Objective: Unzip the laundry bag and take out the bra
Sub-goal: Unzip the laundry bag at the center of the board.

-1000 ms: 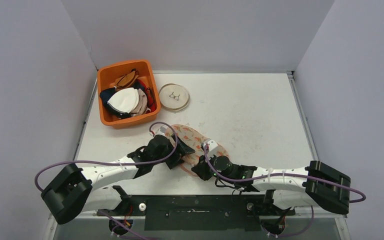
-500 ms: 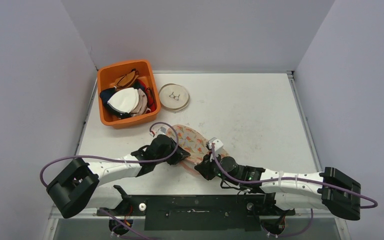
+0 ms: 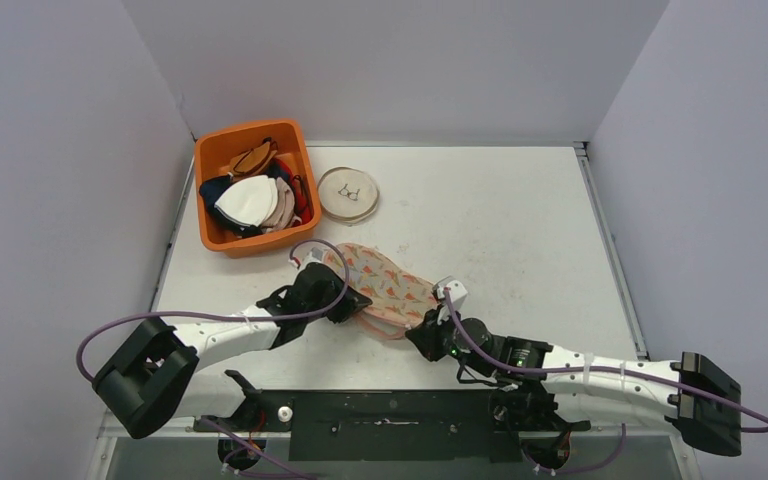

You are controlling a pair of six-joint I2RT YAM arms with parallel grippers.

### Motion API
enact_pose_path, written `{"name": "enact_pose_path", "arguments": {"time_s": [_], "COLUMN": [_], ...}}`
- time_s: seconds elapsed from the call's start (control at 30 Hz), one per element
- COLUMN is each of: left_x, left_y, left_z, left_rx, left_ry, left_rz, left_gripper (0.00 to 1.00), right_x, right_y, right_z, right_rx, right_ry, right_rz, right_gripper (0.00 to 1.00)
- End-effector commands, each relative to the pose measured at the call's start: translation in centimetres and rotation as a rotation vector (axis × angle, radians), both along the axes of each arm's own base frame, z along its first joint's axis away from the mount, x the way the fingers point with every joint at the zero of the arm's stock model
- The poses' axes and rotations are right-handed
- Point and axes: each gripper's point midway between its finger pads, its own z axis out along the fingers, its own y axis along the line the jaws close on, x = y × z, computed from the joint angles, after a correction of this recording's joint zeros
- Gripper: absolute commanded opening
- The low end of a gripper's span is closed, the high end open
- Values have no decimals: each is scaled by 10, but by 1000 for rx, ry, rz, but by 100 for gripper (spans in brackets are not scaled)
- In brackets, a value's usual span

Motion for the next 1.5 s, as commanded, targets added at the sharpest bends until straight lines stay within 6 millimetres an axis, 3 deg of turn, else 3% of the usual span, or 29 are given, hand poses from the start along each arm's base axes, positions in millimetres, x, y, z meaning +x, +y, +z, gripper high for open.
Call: {"name": "enact_pose_path", "arguments": {"time_s": [0.0,0.2,0.47,0.5,0.57,0.63,0.73,0.8,0.93,1.1,1.3,1.47], "left_x": [15,28,52,53,51,41,20,4,-30,-52,-49,-35], "left_y": [5,0,-28,-31,-31,-27,-16,-7,10,11,2,-13], "left_z": [10,14,21,24,29,31,39,39,41,56,51,46], "left_rx": [6,12,19,20,38,44,29,29,-5,-82,-82,-105], "left_ry": [-53,-69,-95,-101,-95,-86,-89,-81,-63,-87,-85,-90], "left_rz": [12,-52,-183,-199,-223,-243,-266,-281,-264,-231,-216,-205], "left_gripper": [0,0,0,5,36,56,77,84,89,92,90,73], "right_x": [6,10,10,10,10,11,11,11,12,14,11,5], "right_y": [-16,-32,-34,-32,-28,-22,-11,-1,19,45,71,77], "right_z": [-3,-9,-12,-11,-7,0,3,4,6,9,8,6], "right_rx": [-3,-20,-14,-9,2,19,6,3,7,25,41,57], "right_ry": [-4,0,4,6,6,-4,-14,-17,-24,-31,-32,-20], "right_rz": [-83,-155,-164,-162,-154,-136,-99,-72,-16,50,130,161], "right_gripper": [5,5,5,5,5,5,5,5,5,5,5,5]}}
